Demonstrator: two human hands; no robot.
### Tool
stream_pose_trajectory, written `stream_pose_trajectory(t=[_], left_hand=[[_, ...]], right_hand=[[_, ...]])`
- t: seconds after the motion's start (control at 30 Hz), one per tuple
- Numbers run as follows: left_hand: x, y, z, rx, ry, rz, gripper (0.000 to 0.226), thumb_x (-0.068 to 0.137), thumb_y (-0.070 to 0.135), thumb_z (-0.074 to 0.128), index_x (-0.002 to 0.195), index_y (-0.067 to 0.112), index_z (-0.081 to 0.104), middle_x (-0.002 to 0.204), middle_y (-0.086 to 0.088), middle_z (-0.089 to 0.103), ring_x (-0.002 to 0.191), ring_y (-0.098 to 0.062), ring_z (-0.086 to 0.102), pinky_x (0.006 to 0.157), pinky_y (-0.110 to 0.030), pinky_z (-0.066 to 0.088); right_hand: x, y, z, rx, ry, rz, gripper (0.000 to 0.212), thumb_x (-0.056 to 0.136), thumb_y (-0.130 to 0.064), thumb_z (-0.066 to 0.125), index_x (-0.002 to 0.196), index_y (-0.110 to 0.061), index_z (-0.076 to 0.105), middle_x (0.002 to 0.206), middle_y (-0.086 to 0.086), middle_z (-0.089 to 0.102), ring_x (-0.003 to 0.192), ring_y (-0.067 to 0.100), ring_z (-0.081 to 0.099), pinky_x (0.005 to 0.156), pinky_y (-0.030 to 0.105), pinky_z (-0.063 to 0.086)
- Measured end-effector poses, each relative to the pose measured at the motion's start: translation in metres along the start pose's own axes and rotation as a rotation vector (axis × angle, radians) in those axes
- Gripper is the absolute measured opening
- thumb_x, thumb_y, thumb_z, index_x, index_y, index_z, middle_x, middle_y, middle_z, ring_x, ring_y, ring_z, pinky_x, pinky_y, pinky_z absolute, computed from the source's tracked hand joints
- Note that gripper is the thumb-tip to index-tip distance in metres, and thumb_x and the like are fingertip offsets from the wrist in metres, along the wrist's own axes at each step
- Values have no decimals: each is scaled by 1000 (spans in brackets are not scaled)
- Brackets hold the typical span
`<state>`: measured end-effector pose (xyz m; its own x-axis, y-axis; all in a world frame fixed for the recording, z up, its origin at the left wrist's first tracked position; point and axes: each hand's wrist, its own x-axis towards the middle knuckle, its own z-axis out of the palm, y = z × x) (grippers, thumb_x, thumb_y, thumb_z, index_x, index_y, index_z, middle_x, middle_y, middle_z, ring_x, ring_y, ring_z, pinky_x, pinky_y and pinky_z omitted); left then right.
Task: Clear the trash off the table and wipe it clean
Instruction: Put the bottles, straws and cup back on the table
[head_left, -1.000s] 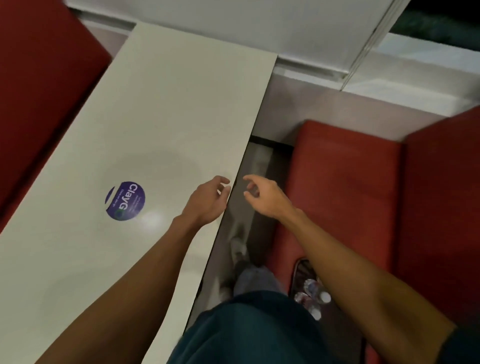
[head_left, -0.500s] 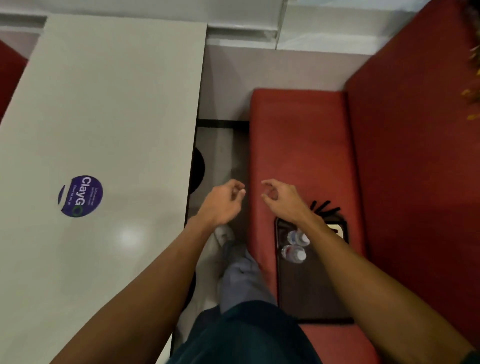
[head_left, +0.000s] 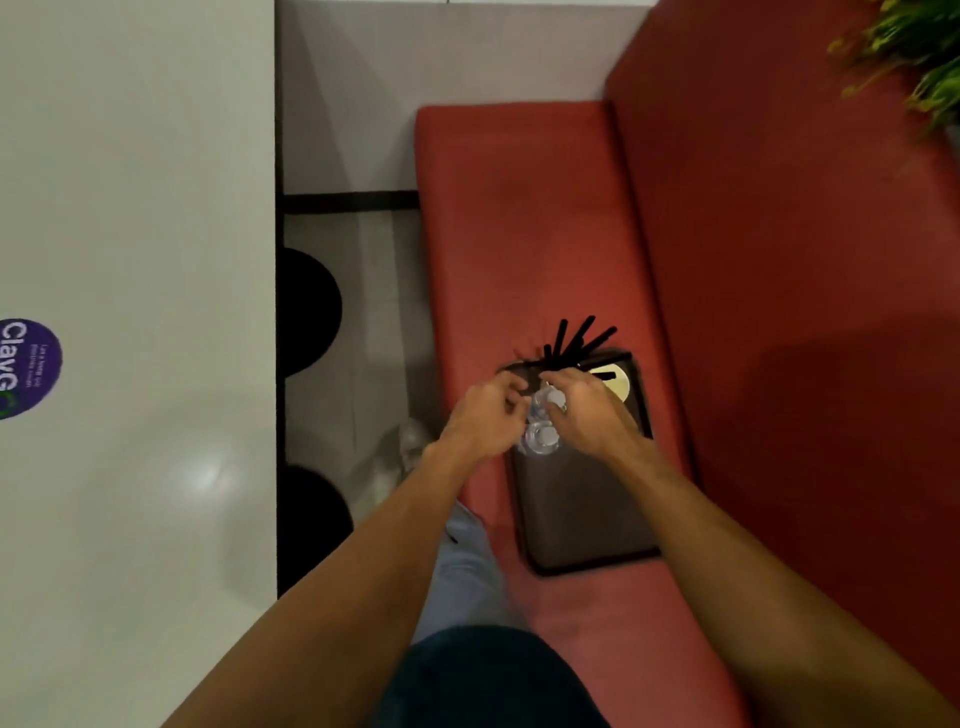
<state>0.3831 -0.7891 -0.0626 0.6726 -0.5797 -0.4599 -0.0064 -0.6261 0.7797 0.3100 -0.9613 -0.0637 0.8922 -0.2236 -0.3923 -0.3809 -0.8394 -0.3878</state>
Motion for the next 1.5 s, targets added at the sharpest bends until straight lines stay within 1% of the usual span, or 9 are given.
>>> stream_pose_trajectory(t=[0.2,0.5,0.67,0.8,0.93,1.1,1.2,1.33,1.5], left_hand=[[24,-14,43,110,-66,-12,39,92,24,71,129,15,66,123,-3,67,106,-22,66,91,-32,55],[61,-51,98,233,-145,-30,58,71,47,79,124,28,65,116,2,62,103,-18,64,82,-31,54],[62,-49,95,241,-162,-41,60,73,37,86,128,30,64,118,4,59,99,-17,61,80,-27,48],[60,-55,94,210,-146,-69,43,82,32,82,122,30,66,101,6,70,89,-17,69,75,-32,58],[51,-56,94,245,-93,5,19,89,36,75,106,36,66,91,12,64,80,-14,67,63,-26,53],[37,-61,94,165,-43,57,19,93,30,74,111,28,68,105,6,65,89,-18,66,76,-34,60],[27,-64,88,82,-31,59,25,90,29,78,114,27,71,109,4,68,92,-16,67,80,-36,61],[3,-65,66,31,-3,105,21,87,34,77,106,34,68,98,6,69,85,-13,67,76,-41,61],[-34,-59,23,-44,78,102,24,84,38,76,106,36,68,98,8,74,88,-11,72,79,-41,61]], right_hand=[[9,25,31,-109,-40,-45,53,90,-10,69,141,-20,59,131,4,63,110,30,67,79,46,61],[24,42,40,-135,-116,-19,38,97,-9,59,134,-15,64,131,10,60,114,32,62,92,47,55],[23,41,37,-98,-108,37,27,97,-41,49,115,-30,67,106,3,74,95,24,71,88,50,57],[25,34,43,-6,-96,146,32,99,-9,52,130,-15,60,123,15,57,103,37,62,83,49,53],[19,30,34,110,-36,92,23,95,-39,51,108,-27,65,96,5,75,90,25,72,85,53,58],[17,34,38,71,-50,75,20,90,-44,52,98,-31,65,84,0,75,84,25,73,82,55,59],[16,27,40,86,-50,93,13,96,-34,54,102,-31,65,92,-4,73,90,23,72,82,51,59],[10,9,37,20,-63,33,32,100,-10,57,131,-13,66,122,14,57,102,32,57,85,43,50],[-2,-31,18,115,-6,-81,16,93,-9,70,107,-11,76,102,1,49,84,14,52,74,31,49]])
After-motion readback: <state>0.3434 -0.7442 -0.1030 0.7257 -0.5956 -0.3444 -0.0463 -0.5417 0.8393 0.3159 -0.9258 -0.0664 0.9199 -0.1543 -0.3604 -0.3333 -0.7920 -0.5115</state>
